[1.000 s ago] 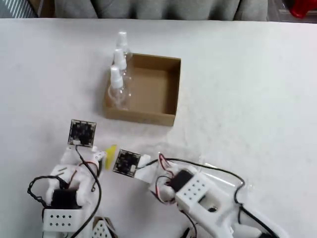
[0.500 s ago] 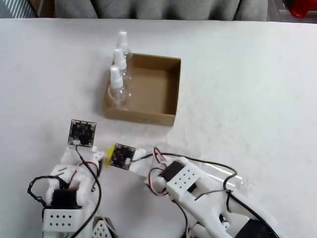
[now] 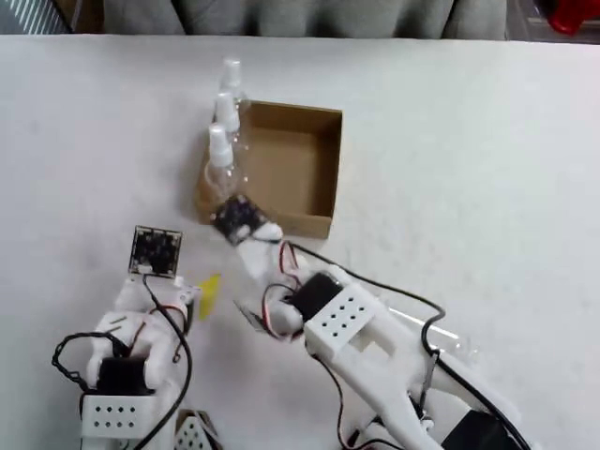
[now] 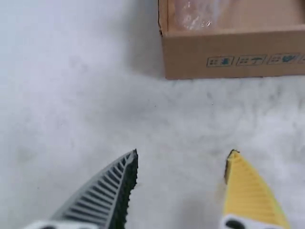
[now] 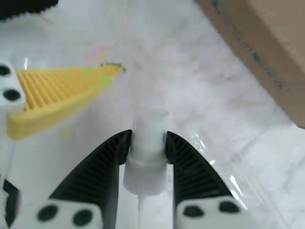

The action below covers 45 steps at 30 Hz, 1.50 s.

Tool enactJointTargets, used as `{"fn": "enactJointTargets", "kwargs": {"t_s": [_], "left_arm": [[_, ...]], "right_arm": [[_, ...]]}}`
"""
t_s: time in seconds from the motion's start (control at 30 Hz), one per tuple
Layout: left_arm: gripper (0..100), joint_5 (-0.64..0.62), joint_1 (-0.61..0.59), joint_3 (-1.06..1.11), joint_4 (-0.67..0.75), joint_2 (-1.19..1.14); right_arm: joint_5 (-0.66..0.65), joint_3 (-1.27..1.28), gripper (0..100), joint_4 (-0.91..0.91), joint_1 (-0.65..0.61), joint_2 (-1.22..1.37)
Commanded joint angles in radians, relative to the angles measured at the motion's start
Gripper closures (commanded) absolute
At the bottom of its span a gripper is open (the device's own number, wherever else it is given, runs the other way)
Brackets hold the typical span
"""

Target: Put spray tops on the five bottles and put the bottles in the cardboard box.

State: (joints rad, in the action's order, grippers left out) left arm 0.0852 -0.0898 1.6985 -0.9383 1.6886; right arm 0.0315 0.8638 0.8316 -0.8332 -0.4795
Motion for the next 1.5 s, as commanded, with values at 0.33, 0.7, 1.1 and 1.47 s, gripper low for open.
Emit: {"fn": "enactJointTargets", "kwargs": {"t_s": [0.33, 0.7, 1.1, 1.47], "left_arm": [[72, 0.0, -0.044, -0.003, 0.005, -0.01], [72, 0.0, -0.042, -0.002, 0.009, -0.01], [72, -0.069, 0.018, -0.002, 0.026, -0.01], [73, -0.239, 0.067, -0.028, 0.023, -0.012]], "right_arm": [[0.281, -0.026, 95.9, -0.424, 0.021, 0.203], [0.089, -0.087, 77.0, -0.044, 0.015, -0.07], [-0.296, -0.087, 96.1, 0.245, 0.34, -0.366], [-0.311, 0.195, 96.1, 0.03, 0.697, -0.257]]}}
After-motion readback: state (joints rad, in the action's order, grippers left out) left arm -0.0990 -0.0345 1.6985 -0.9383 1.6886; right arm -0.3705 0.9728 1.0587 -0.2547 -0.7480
